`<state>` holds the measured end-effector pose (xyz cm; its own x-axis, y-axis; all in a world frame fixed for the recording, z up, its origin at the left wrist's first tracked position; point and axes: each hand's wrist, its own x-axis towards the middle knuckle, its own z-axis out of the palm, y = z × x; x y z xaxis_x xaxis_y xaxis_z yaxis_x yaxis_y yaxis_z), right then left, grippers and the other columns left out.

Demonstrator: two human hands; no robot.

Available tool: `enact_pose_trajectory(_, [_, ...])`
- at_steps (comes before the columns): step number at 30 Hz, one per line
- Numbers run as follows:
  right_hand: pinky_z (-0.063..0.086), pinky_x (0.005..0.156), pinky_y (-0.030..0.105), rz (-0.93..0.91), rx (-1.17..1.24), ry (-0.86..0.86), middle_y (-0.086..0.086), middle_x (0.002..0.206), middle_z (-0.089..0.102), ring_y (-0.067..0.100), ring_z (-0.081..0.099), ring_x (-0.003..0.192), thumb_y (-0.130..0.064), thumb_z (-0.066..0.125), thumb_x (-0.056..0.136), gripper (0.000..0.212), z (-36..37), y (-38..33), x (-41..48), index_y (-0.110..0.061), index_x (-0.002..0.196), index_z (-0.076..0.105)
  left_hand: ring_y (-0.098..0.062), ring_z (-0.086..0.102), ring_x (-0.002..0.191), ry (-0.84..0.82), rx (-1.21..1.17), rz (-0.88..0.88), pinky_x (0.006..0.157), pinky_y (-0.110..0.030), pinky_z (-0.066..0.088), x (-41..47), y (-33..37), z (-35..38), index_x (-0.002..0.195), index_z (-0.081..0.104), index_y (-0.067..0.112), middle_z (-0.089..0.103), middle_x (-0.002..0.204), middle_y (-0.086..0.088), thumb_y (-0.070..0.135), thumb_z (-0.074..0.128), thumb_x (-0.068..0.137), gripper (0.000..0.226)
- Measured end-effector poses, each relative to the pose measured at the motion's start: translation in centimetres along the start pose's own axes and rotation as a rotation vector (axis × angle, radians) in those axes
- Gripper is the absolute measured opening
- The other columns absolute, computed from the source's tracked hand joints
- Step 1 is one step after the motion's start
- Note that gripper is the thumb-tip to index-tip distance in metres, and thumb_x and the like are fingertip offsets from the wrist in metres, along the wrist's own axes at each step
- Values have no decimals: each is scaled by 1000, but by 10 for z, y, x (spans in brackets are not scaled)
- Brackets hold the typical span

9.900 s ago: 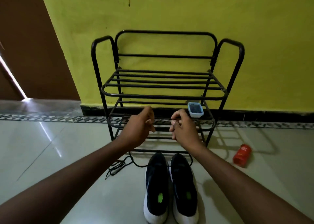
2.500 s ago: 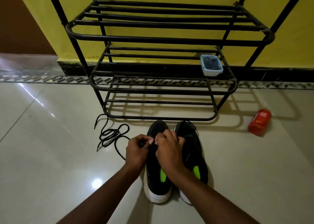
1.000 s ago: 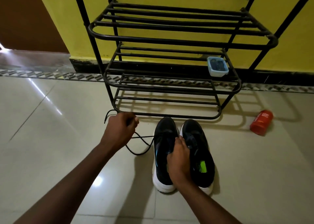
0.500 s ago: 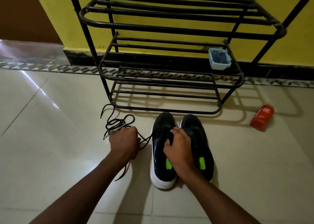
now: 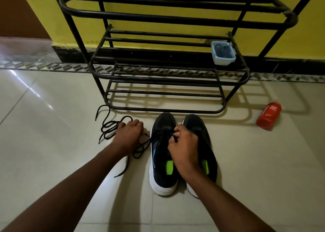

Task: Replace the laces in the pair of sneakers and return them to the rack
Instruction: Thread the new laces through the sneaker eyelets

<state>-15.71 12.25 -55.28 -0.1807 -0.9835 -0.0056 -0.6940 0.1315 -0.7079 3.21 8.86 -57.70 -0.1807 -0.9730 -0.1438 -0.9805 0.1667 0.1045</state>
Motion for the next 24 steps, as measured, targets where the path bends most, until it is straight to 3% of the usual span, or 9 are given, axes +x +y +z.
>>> enact_pose_trajectory(3, [56, 69, 11, 59, 89, -5, 1, 100, 72, 11, 69, 85, -5, 72, 85, 29, -5, 0, -1, -12, 113, 68, -22, 68, 85, 305, -520, -128, 70, -29, 51, -2, 2, -14, 94, 53, 16, 66, 88, 1, -18, 52, 77, 38])
enact_pose_trajectory(6, [40, 55, -4, 110, 159, 0, 0, 91, 72, 2, 62, 71, -4, 74, 83, 23, -11, -2, 0, -11, 104, 69, -4, 69, 82, 515, -786, -90, 70, -8, 50, -12, 16, -40, 107, 70, 11, 73, 95, 1, -17, 62, 84, 37])
enact_pose_trajectory(10, [35, 54, -4, 190, 253, 30, -7, 70, 67, 0, 58, 65, -3, 69, 80, 12, -14, -3, 4, -12, 88, 69, -6, 70, 65, 377, -1042, -41, 59, -14, 52, -21, 44, -52, 104, 78, 9, 74, 89, -2, -2, 69, 91, 19])
enact_pose_trajectory(14, [42, 58, 2, 279, 347, 41, -8, 66, 67, 7, 65, 69, 0, 66, 78, 16, -10, 1, 9, -16, 82, 69, 8, 61, 68, 319, -976, -99, 63, -5, 41, -18, 64, -36, 94, 81, 16, 68, 78, 14, 15, 76, 89, 7])
enact_pose_trajectory(18, [55, 73, 24, 360, 414, 32, -5, 69, 72, 12, 70, 74, 1, 67, 78, 24, -2, 9, 15, -22, 76, 70, 12, 58, 73, 280, -892, -162, 68, 2, 40, -25, 80, -16, 101, 81, 17, 72, 89, 6, 14, 77, 87, 14])
enact_pose_trajectory(24, [55, 74, 24, 390, 481, 39, -4, 75, 74, 11, 72, 75, 4, 65, 80, 29, 3, 16, 18, -24, 73, 68, 25, 55, 72, 256, -894, -278, 63, 3, 38, -27, 87, -7, 89, 79, 17, 67, 78, 13, 13, 73, 90, 7])
